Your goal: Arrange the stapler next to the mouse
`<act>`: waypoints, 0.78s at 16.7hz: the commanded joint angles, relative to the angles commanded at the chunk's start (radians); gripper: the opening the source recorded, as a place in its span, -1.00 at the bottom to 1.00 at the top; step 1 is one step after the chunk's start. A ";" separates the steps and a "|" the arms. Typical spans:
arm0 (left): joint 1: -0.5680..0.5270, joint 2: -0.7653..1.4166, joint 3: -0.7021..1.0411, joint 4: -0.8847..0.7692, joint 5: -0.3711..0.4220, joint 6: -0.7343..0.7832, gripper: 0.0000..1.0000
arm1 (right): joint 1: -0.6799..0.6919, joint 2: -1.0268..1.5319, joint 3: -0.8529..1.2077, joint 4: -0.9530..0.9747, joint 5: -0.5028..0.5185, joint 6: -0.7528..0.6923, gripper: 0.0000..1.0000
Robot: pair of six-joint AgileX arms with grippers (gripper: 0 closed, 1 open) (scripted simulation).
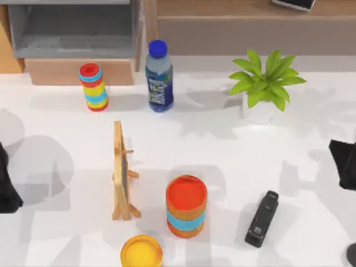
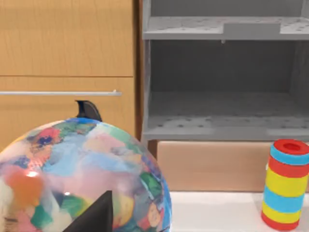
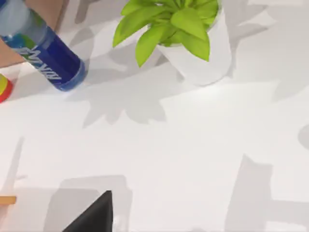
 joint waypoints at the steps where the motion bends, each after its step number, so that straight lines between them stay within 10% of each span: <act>1: 0.000 0.000 0.000 0.000 0.000 0.000 1.00 | 0.042 0.104 0.064 -0.050 0.000 0.065 1.00; 13: 0.000 0.000 0.000 0.000 0.000 0.000 1.00 | 0.273 1.090 0.671 -0.560 -0.012 0.611 1.00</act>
